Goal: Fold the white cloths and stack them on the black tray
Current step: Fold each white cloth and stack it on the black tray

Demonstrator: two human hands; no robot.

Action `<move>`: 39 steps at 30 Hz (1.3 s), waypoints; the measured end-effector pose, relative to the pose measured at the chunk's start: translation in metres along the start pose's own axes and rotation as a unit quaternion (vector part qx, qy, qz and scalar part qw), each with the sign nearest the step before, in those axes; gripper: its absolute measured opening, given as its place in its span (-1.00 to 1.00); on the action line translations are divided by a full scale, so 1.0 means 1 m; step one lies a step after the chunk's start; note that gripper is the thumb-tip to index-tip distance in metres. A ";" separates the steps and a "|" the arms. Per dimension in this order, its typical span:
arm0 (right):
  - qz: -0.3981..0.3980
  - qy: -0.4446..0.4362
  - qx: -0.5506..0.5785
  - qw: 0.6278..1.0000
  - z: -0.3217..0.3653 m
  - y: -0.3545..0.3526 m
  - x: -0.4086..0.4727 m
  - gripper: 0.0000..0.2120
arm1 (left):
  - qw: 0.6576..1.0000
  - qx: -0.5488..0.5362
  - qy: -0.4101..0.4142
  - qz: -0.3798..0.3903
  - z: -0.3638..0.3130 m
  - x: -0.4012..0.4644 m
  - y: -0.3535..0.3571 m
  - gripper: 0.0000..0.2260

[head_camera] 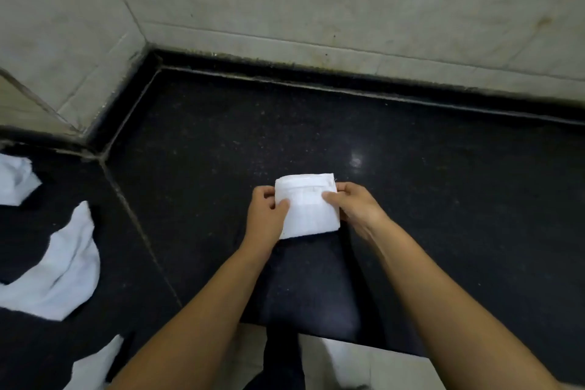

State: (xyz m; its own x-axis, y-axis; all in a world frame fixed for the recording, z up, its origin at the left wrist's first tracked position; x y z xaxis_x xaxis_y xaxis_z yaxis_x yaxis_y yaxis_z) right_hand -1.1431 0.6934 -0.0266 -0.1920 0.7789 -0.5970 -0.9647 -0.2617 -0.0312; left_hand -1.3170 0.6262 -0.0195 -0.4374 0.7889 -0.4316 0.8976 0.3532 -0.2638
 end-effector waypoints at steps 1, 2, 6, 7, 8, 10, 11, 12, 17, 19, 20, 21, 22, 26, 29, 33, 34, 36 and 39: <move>0.015 0.015 0.065 0.998 -0.002 -0.013 -0.009 -0.84 | 1.000 -0.020 -0.009 0.020 -0.007 -0.005 0.013 -0.68; 0.026 0.025 0.104 0.994 -0.005 -0.028 -0.019 -0.85 | 0.998 -0.032 -0.018 0.042 -0.013 -0.011 0.029 -0.62; 0.002 0.009 0.182 0.983 -0.020 -0.109 -0.074 -0.79 | 0.978 -0.105 -0.055 0.170 -0.029 -0.056 0.113 -0.80; -0.015 0.000 0.196 0.980 -0.027 -0.133 -0.090 -0.78 | 0.970 -0.115 -0.064 0.203 -0.031 -0.073 0.137 -0.87; -0.033 -0.008 0.209 0.977 -0.036 -0.158 -0.110 -0.77 | 0.964 -0.117 -0.072 0.230 -0.030 -0.091 0.161 -0.92; -0.072 -0.021 0.235 0.969 -0.061 -0.214 -0.151 -0.76 | 0.953 -0.105 -0.075 0.273 -0.027 -0.133 0.213 -0.93; -0.091 -0.025 0.248 0.964 -0.075 -0.243 -0.172 -0.75 | 0.949 -0.096 -0.073 0.291 -0.025 -0.154 0.238 -0.94; -0.113 -0.028 0.262 0.958 -0.091 -0.272 -0.195 -0.75 | 0.944 -0.086 -0.071 0.310 -0.023 -0.178 0.265 -0.94; -0.244 -0.046 0.319 0.915 -0.167 -0.407 -0.314 -0.87 | 0.905 -0.032 -0.069 0.419 -0.013 -0.304 0.397 -0.93; -0.287 -0.057 0.345 0.892 -0.194 -0.450 -0.358 -0.90 | 0.887 -0.007 -0.065 0.457 -0.011 -0.350 0.445 -0.91; -0.307 -0.065 0.358 0.880 -0.205 -0.469 -0.378 -0.89 | 0.880 0.007 -0.059 0.472 -0.010 -0.370 0.467 -0.91; -0.326 -0.072 0.370 0.867 -0.216 -0.487 -0.396 -0.87 | 0.872 0.020 -0.053 0.486 -0.009 -0.389 0.487 -0.91; -0.342 -0.080 0.382 0.855 -0.226 -0.504 -0.411 -0.88 | 0.865 0.031 -0.047 0.499 -0.009 -0.408 0.506 -0.91; -0.382 -0.103 0.412 0.821 -0.252 -0.562 -0.451 -0.88 | 0.843 0.058 -0.033 0.534 -0.012 -0.461 0.572 -0.90; -0.399 -0.104 0.398 0.819 -0.260 -0.608 -0.462 -0.89 | 0.836 0.065 -0.031 0.543 -0.020 -0.478 0.623 -0.88; -0.420 -0.114 0.381 0.815 -0.257 -0.697 -0.458 -0.90 | 0.830 0.048 -0.034 0.554 -0.042 -0.493 0.705 -0.88; -0.420 -0.119 0.379 0.816 -0.251 -0.721 -0.454 -0.88 | 0.831 0.041 -0.034 0.554 -0.052 -0.494 0.727 -0.88; -0.414 -0.126 0.374 0.820 -0.235 -0.774 -0.440 -0.83 | 0.835 0.027 -0.033 0.548 -0.076 -0.493 0.770 -0.89; -0.404 -0.135 0.344 0.837 -0.197 -0.851 -0.424 -0.90 | 0.844 -0.002 -0.031 0.535 -0.127 -0.489 0.833 -0.92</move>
State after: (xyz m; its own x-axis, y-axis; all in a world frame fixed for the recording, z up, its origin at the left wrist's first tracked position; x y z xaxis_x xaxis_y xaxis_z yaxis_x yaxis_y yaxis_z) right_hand -0.2052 0.4736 0.0956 0.6296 0.6676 -0.3973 -0.6570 0.7305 0.1863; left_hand -0.3484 0.5990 0.0811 0.6221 0.6296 -0.4654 0.7807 -0.5439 0.3078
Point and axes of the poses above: each hand's wrist, its own x-axis towards the middle knuckle, its own y-axis out of the palm, z = x × y, the point moved 9 cm from there along x, towards the middle knuckle, and after that the axes turned 3 degrees about x, right-handed, at the moved point
